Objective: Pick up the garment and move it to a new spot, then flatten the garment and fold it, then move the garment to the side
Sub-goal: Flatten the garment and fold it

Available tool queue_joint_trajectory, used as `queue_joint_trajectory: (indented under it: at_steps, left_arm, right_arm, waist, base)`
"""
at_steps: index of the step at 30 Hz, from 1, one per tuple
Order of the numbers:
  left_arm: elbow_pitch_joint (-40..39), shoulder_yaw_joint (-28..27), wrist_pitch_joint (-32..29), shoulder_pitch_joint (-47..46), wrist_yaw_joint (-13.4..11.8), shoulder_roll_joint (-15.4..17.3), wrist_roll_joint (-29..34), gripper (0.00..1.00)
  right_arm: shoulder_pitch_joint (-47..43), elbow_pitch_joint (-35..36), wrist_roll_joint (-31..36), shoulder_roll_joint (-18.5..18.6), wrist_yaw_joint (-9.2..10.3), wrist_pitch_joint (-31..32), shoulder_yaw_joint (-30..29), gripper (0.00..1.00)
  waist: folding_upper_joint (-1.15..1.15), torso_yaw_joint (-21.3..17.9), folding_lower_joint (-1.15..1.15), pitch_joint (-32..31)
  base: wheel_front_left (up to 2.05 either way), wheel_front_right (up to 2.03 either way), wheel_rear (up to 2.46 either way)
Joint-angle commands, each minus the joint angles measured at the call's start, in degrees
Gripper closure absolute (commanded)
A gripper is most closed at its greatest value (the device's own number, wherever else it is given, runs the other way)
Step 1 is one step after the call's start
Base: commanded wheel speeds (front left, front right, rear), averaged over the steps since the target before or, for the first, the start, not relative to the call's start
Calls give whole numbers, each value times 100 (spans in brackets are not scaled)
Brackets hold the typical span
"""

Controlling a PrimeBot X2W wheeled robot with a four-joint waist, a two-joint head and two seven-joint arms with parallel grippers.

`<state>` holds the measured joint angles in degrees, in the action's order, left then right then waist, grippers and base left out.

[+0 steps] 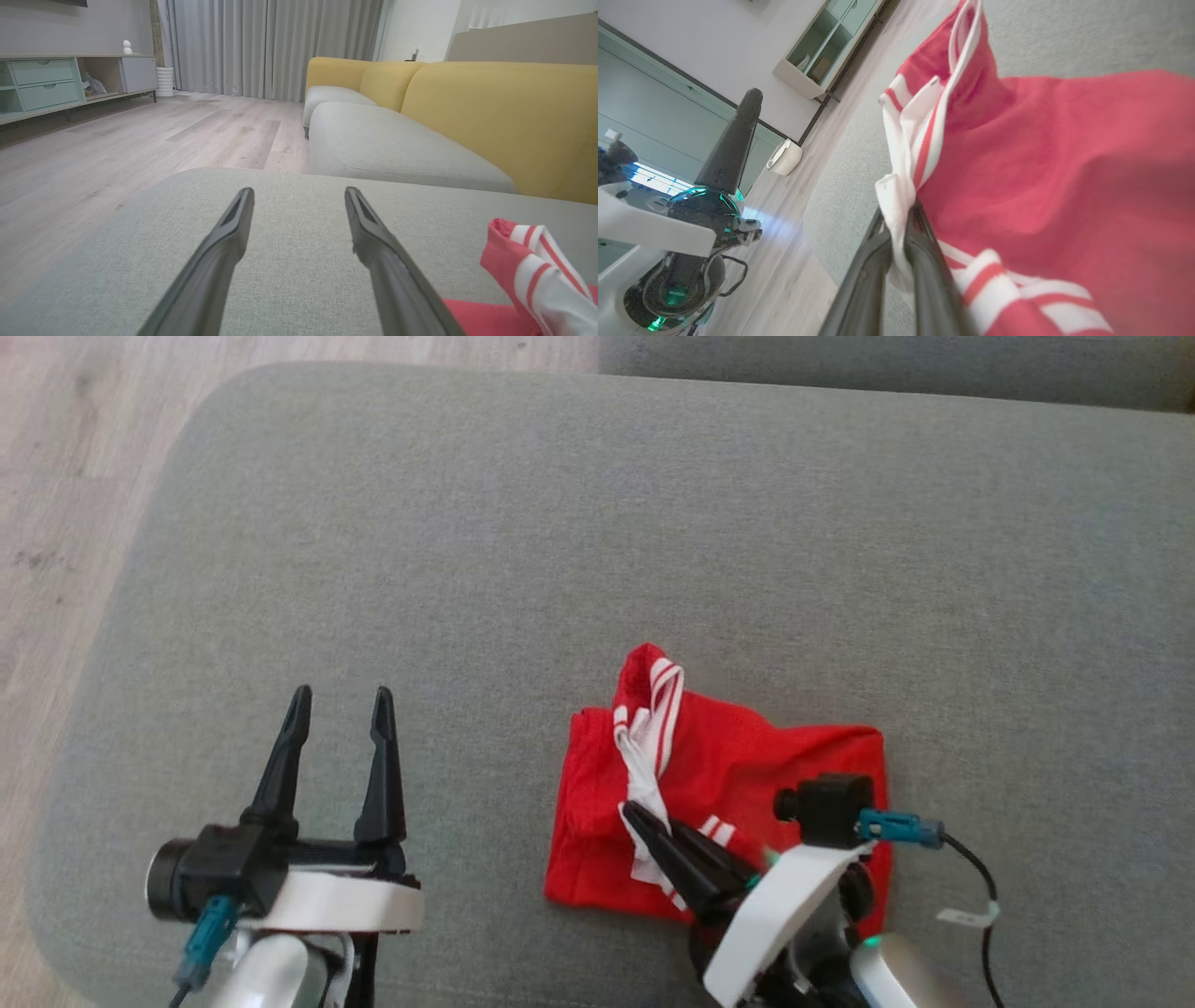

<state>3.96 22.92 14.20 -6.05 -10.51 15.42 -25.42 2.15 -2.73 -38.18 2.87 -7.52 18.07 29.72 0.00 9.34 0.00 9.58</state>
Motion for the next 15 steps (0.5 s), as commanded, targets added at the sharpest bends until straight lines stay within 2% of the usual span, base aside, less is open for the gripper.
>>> queue_joint_trajectory:
  at_steps: [1, 2, 3, 7, 9, 12, 15]
  left_arm:
    - [-105, -158, 33, -316, 31, 39, -29, 0]
    - [-82, -155, 36, -319, 37, 30, -30, 0]
    - [-61, -153, 39, -319, 42, 23, -31, 0]
    - [-12, -169, 49, -312, 52, 11, -36, 0]
    - [8, -191, 55, -296, 52, 17, -33, 0]
    - [12, -228, 60, -268, 38, 42, -28, 0]
    - [-8, -262, 63, -221, 17, 83, -19, 0]
  right_arm:
    - [291, 87, -136, 2, 3, -226, 220, 78]
    - [356, -27, -193, 2, 3, -334, 294, 3]
    - [418, -107, -254, 2, 3, -451, 360, 0]
    - [693, -99, -366, 1, 3, -1028, 580, 0]
    - [896, 187, -240, 1, 3, -1623, 538, 0]
    - [1009, 478, 244, 1, 3, -2055, 108, 0]
    - [937, 748, 968, 30, 3, -2133, -685, 0]
  waist:
    - [0, 44, 0, 22]
    - [0, 56, 0, 25]
    - [0, 65, 0, 28]
    - [0, 52, 0, 41]
    - [0, 5, 0, 36]
    - [0, -80, 0, 12]
    - [0, -180, 0, -13]
  base:
    - [0, 0, 0]
    - [0, 0, 0]
    - [0, 0, 0]
    - [0, 0, 0]
    - [0, 0, 0]
    - [0, 0, 0]
    - [0, 0, 0]
